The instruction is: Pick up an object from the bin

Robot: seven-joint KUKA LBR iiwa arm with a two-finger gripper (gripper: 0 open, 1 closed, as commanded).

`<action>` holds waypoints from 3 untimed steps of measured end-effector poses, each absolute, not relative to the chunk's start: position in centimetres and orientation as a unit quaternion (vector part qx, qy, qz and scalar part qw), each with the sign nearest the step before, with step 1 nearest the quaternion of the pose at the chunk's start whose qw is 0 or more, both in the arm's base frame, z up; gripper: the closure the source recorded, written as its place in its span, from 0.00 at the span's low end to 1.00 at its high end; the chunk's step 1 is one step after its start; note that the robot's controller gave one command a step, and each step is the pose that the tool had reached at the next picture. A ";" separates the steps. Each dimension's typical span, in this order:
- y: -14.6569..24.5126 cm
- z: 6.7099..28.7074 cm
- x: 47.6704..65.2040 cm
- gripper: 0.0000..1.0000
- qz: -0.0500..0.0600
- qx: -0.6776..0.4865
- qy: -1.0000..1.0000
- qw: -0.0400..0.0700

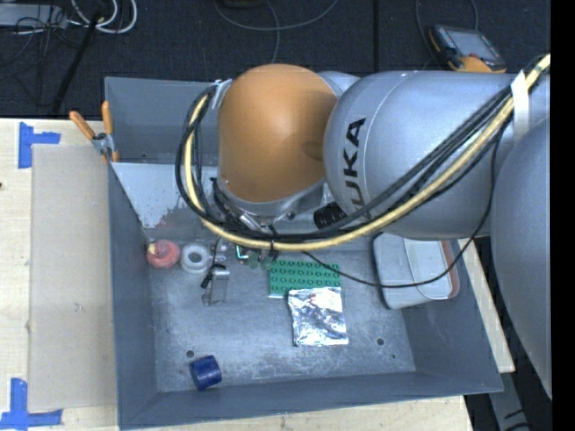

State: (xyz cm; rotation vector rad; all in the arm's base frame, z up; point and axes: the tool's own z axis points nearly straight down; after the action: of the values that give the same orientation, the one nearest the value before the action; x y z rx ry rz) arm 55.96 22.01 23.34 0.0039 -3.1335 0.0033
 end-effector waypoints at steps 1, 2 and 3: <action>19.9 16.7 48.9 0.00 0.001 0.079 -0.997 0.004; 19.3 7.6 47.4 0.00 -0.001 0.206 -0.979 -0.007; 19.2 7.5 47.0 1.00 0.000 0.204 -0.979 0.000</action>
Offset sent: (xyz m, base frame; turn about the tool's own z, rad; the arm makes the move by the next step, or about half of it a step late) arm -0.0684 -0.0210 -0.0634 -0.1559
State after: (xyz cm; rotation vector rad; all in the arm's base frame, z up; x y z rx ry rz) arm 47.05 19.20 7.47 0.6418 -3.0749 -0.0006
